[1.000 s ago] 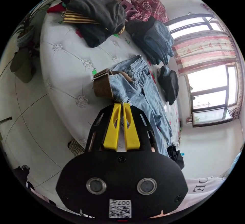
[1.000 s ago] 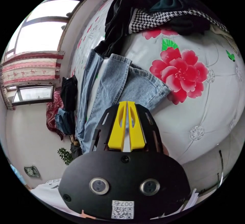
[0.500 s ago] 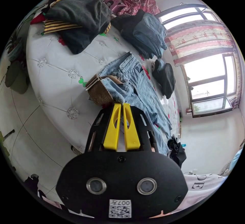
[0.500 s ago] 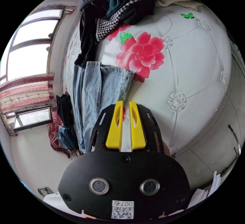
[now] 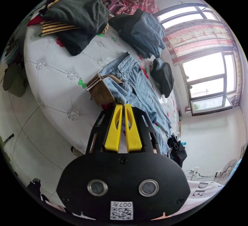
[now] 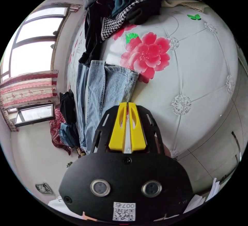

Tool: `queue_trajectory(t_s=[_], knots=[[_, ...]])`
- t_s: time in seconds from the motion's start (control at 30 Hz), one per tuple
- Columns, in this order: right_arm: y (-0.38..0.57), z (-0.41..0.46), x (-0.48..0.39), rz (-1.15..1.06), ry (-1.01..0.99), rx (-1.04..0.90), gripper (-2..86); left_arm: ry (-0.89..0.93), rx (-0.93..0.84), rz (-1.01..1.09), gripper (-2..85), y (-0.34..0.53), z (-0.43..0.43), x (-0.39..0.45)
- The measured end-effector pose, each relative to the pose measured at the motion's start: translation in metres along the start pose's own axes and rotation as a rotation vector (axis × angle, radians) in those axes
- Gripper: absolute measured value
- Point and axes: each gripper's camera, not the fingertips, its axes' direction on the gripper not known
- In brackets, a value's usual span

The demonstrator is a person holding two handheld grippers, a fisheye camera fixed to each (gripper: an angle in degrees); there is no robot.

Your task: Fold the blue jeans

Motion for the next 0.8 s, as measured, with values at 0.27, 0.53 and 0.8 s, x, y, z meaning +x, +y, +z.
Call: queue_trajectory(t_s=[0.27,0.53,0.8], knots=[[0.048,-0.064,0.029,-0.088,-0.466,0.115,-0.2,0.076,0.022,0.012,-1.0,0.022,-0.037,-0.008],[0.127,-0.213,-0.001,-0.462,-0.732,0.305,-0.3,0.125,0.053,0.191,-1.0,0.064,-0.13,0.02],[0.148,-0.178,0.026,-0.301,-0.696,0.316,-0.2,0.132,0.06,0.062,-1.0,0.076,-0.111,0.008]])
